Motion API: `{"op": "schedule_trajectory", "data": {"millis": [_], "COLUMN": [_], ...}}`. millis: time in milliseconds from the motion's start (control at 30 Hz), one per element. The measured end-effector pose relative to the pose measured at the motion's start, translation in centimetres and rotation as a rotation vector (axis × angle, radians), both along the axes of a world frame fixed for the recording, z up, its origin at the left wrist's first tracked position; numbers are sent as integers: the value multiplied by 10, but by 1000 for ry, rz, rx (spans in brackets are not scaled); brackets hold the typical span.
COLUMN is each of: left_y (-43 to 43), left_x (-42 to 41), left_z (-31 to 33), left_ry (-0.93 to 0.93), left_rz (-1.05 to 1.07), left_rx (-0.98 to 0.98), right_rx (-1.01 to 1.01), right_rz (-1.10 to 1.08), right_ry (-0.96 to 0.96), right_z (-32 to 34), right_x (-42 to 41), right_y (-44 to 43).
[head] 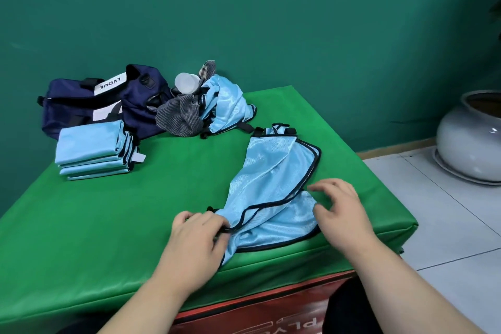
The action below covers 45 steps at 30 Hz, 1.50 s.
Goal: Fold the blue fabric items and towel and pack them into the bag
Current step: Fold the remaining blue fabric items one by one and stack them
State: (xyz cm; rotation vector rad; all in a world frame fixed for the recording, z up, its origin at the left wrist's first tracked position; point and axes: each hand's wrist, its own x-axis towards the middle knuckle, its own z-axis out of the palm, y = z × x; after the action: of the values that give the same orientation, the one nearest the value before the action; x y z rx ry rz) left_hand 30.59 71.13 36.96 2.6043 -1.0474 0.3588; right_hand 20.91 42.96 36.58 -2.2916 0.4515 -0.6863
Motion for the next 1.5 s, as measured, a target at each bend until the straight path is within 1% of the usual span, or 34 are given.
{"op": "schedule_trajectory", "data": {"millis": [133, 233, 333, 467, 567, 633, 700, 800, 867, 967, 1167, 1300, 1367, 1500], "left_y": [-7, -6, 1, 20, 35, 41, 43, 41, 39, 38, 43, 45, 47, 48], "left_x": [1, 10, 32, 85, 121, 134, 137, 125, 116, 104, 80, 75, 75, 74], "left_z": [-10, -12, -10, -5, 3, 11, 22, 33, 40, 49, 54, 36, 26, 20], "left_ry": [-46, -74, -103, -97, -9, 79, 157, 169, 190, 234, 272, 385, 434, 412], "left_rz": [27, 89, 120, 120, 145, 140, 108, 77, 92, 210, 342, 431, 442, 419], "left_rx": [-32, -73, -23, 71, 117, 107, 63, 18, -56, -238, -407, -559, -575, -527], "right_rx": [-144, -232, -297, -344, -372, -389, -428, -457, -443, -432, -422, -453, -486, -433], "right_rz": [3, 22, 78, 175, 260, 296, 329, 326, 314, 300, 285, 245, 228, 175], "right_ry": [173, 325, 368, 341, 341, 338, 319, 267, 240, 238, 165, 143, 123, 92], "right_z": [11, 3, -4, -5, -4, -3, -4, -7, -8, -6, -8, -9, -10, -13], "right_x": [24, 46, 68, 97, 113, 119, 120, 113, 107, 93, 59, 50, 49, 47], "right_y": [-38, -68, -90, -103, -105, -106, -104, -104, -108, -117, -122, -115, -112, -112]}}
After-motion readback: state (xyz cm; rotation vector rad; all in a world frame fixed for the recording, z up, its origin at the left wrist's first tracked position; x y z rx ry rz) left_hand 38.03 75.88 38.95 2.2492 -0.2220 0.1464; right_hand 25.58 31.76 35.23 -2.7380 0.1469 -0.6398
